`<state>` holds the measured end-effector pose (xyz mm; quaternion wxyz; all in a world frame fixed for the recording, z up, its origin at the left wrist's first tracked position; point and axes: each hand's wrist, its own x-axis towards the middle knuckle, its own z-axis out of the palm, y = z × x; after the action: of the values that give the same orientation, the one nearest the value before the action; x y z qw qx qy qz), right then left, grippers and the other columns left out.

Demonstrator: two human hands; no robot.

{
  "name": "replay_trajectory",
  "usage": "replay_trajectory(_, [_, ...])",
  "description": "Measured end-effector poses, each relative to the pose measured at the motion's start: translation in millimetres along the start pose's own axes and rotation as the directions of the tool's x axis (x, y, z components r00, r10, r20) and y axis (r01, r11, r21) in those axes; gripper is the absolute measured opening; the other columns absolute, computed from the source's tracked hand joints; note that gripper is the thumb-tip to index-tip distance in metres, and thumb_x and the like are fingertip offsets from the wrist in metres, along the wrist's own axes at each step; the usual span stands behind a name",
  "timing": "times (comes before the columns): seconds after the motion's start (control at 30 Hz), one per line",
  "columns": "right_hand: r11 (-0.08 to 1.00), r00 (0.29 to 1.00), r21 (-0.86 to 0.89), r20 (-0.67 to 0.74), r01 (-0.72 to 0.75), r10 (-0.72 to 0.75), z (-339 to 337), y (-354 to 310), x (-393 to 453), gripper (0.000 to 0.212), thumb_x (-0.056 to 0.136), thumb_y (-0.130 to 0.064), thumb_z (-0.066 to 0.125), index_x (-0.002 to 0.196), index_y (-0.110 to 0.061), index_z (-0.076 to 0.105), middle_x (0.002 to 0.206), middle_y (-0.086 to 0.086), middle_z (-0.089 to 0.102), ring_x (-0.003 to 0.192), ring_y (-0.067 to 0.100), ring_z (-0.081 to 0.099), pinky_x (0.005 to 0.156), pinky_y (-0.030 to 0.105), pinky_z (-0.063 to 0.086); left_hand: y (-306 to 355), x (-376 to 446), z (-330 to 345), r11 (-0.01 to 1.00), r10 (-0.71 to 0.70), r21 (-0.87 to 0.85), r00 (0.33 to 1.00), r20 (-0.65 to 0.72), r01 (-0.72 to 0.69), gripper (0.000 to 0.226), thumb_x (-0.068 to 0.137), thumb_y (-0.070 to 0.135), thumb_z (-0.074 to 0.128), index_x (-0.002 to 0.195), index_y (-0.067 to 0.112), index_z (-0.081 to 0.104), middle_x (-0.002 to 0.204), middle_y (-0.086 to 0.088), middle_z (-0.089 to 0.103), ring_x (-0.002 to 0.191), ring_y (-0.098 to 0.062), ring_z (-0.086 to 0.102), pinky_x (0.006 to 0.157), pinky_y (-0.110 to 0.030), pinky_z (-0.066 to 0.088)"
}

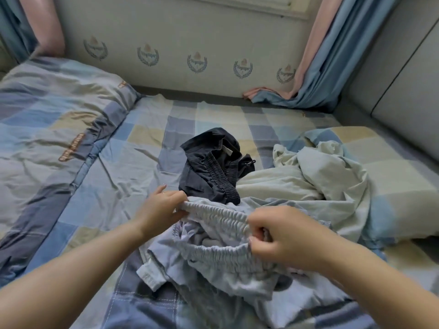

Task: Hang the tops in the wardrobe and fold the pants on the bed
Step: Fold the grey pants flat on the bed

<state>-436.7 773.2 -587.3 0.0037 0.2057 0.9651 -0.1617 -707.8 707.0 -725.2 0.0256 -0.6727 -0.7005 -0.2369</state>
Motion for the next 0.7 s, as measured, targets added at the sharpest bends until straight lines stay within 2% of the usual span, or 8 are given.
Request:
replay_trajectory(0.03, [0.997,0.997,0.019,-0.038,-0.068,0.069,-7.4,5.7,4.1,0.028,0.081,-0.032,0.053,0.059,-0.022,0.04,0.059,-0.007,0.046,0.056,0.007,0.039,0.055,0.027,0.035,-0.8,2.9,-6.8,1.0,0.001,0.023,0.999,-0.042,0.0,0.021,0.072,0.013,0.079,0.077,0.013,0.059,0.072,0.004,0.062,0.067,-0.024,0.061,0.076,-0.031,0.051])
replay_trajectory(0.07, [0.991,0.988,0.034,-0.082,-0.132,0.134,-15.7,10.7,8.5,0.03,0.082,-0.033,0.055,0.058,-0.021,0.042,0.057,-0.006,0.047,0.054,0.006,0.039,0.053,0.026,0.033,-1.4,6.6,-15.7,0.999,0.013,0.044,0.996,-0.084,-0.01,0.025,0.07,0.014,0.081,0.074,0.015,0.057,0.07,0.005,0.061,0.062,-0.024,0.059,0.065,-0.016,0.042])
replay_trajectory(0.1, [0.982,0.975,0.043,-0.119,-0.182,0.186,-23.7,15.4,14.4,0.032,0.083,-0.034,0.056,0.057,-0.02,0.044,0.056,-0.006,0.048,0.052,0.006,0.039,0.052,0.027,0.032,-3.1,11.3,-25.0,0.998,0.019,0.055,0.994,-0.111,-0.013,0.026,0.07,0.015,0.081,0.074,0.016,0.056,0.07,0.005,0.06,0.06,-0.024,0.058,0.058,-0.011,0.031])
replay_trajectory(0.17, [0.972,0.959,0.031,-0.161,-0.232,0.234,-38.7,21.3,27.3,0.034,0.084,-0.036,0.058,0.057,-0.02,0.045,0.056,-0.005,0.049,0.052,0.005,0.041,0.052,0.027,0.033,-9.5,24.1,-43.9,0.997,-0.008,0.069,0.991,-0.135,0.017,0.022,0.075,0.016,0.077,0.078,0.016,0.055,0.076,0.002,0.06,0.063,-0.028,0.057,0.05,-0.024,0.03])
replay_trajectory(0.27, [0.969,0.956,-0.058,-0.189,-0.239,0.224,-60.4,19.1,48.8,0.028,0.08,-0.031,0.061,0.059,-0.023,0.044,0.06,-0.007,0.049,0.056,0.004,0.043,0.051,0.022,0.031,-23.7,39.1,-76.2,0.982,-0.142,0.108,0.981,-0.129,0.156,0.016,0.079,0.017,0.069,0.086,0.018,0.055,0.089,0.0,0.059,0.075,-0.032,0.057,0.06,-0.036,0.044])
replay_trajectory(0.43, [0.966,0.961,-0.112,-0.178,-0.233,0.212,-81.6,4.5,81.2,0.021,0.08,-0.025,0.063,0.073,-0.03,0.044,0.076,-0.01,0.053,0.075,0.012,0.052,0.06,0.026,0.041,-47.7,33.9,-115.5,0.92,-0.29,0.216,0.939,-0.186,0.327,0.012,0.081,0.021,0.066,0.09,0.022,0.058,0.098,0.001,0.06,0.093,-0.026,0.058,0.071,-0.036,0.043])
replay_trajectory(0.53, [0.944,0.955,-0.2,-0.194,-0.262,0.224,-90.7,0.7,96.0,0.019,0.083,-0.022,0.061,0.086,-0.026,0.043,0.078,-0.006,0.05,0.078,0.019,0.051,0.055,0.029,0.036,-64.0,18.7,-121.1,0.877,-0.41,0.199,0.897,-0.166,0.438,0.017,0.084,0.016,0.06,0.097,0.026,0.055,0.107,0.004,0.058,0.1,-0.023,0.058,0.072,-0.034,0.047])
replay_trajectory(0.7, [0.912,0.93,-0.253,-0.263,-0.323,0.256,-122.1,5.6,111.2,0.023,0.082,-0.016,0.059,0.1,-0.021,0.046,0.086,-0.001,0.055,0.083,0.023,0.053,0.059,0.031,0.036,-96.4,-6.7,-151.0,0.787,-0.554,0.295,0.831,-0.048,0.542,0.017,0.084,0.01,0.047,0.075,0.025,0.051,0.091,0.002,0.063,0.081,-0.018,0.056,0.057,-0.029,0.038])
